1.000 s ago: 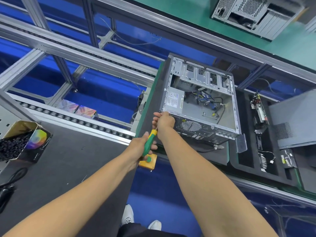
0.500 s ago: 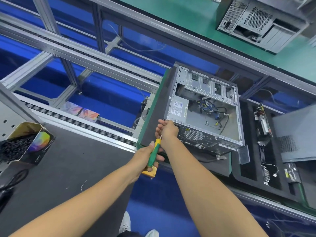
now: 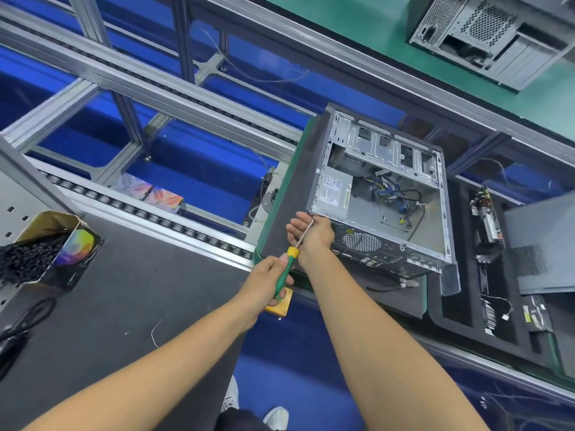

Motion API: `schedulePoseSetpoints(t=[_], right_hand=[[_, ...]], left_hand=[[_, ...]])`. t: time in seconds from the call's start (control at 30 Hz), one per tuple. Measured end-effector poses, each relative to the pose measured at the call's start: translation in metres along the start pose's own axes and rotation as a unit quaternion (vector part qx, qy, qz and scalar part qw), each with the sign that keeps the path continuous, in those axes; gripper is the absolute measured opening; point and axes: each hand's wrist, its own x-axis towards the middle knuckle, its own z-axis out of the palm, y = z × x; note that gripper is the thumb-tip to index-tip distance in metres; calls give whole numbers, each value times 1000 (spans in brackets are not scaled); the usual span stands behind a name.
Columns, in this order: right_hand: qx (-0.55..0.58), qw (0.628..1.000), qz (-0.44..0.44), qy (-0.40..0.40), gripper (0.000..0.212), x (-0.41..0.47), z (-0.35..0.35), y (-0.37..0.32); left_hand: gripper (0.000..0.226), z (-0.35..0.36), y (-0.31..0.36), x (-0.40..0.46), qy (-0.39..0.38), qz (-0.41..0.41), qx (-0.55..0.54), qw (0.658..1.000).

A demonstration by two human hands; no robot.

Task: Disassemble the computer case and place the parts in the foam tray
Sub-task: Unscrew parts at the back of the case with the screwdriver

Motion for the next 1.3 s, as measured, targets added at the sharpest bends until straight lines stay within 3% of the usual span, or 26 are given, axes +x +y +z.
schedulePoseSetpoints(t=[0.63, 0.97, 1.07, 1.17, 1.3], right_hand=[[28, 1000, -5, -12, 40, -6, -2, 4], [-21, 999, -12, -47, 58, -5, -13, 3], [-60, 998, -18, -1, 57, -7, -13, 2], [-205, 970, -83, 99, 58, -11, -14, -2], [-342, 893, -217, 198, 56, -19, -21, -1]], left_hand=[[44, -17, -28, -6, -5, 23, 12, 1000], [37, -34, -42, 1, 12, 83, 87, 993], [29, -32, -48, 2, 55, 114, 97, 987], [11, -33, -42, 17, 107, 134, 145, 974], [35, -19, -19, 62, 134, 160, 278, 938]])
